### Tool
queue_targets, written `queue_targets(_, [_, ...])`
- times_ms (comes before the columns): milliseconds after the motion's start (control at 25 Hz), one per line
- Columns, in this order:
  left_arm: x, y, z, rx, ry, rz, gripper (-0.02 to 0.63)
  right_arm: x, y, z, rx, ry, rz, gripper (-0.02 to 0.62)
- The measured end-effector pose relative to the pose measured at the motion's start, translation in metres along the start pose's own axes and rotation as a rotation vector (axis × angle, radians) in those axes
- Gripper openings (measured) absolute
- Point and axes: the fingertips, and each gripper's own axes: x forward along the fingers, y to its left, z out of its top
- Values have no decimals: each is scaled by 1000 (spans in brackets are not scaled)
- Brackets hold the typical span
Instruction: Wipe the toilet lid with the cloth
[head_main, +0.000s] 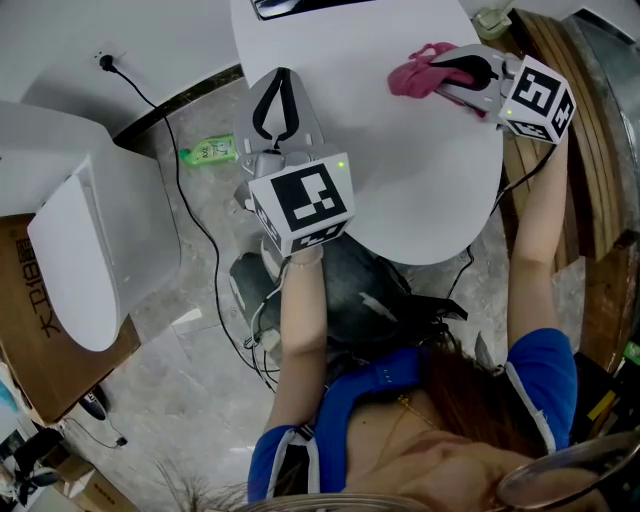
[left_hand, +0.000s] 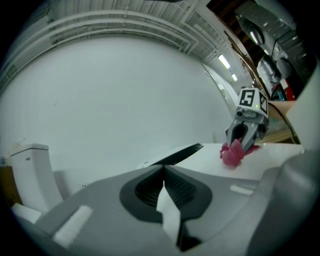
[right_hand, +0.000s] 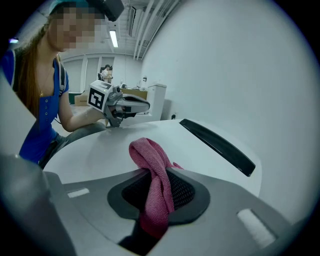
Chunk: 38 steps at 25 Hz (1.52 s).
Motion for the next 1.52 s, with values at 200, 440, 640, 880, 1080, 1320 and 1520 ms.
queue_targets(200, [1,0,-1,-1,1,0,3,-9,-3,-9,18,-13,-23,75])
queue_targets(440, [2,4,-2,-9,3,1,3,-15,-7,-15,38,-28,-47,75])
queue_targets(640, [1,2,-2,-9,1,1,3,-20,-8,-19,36,-41,-65,75])
queue_targets(880, [1,2,-3,-15,0,-1,3,-18,-7,-19,14,-42,-91,75])
queue_targets(1080, [1,2,-2,-16,0,-5,3,-18,-6,-18,2,-41,-99,71])
queue_targets(1320, [1,1,-2,-12,-3,-5,3,-18,-4,-18,-8,-43,-121,70])
queue_targets(1520, [0,0,0,-8,-6,-7,3,-20,-2,-18,-18,-54,-138,69])
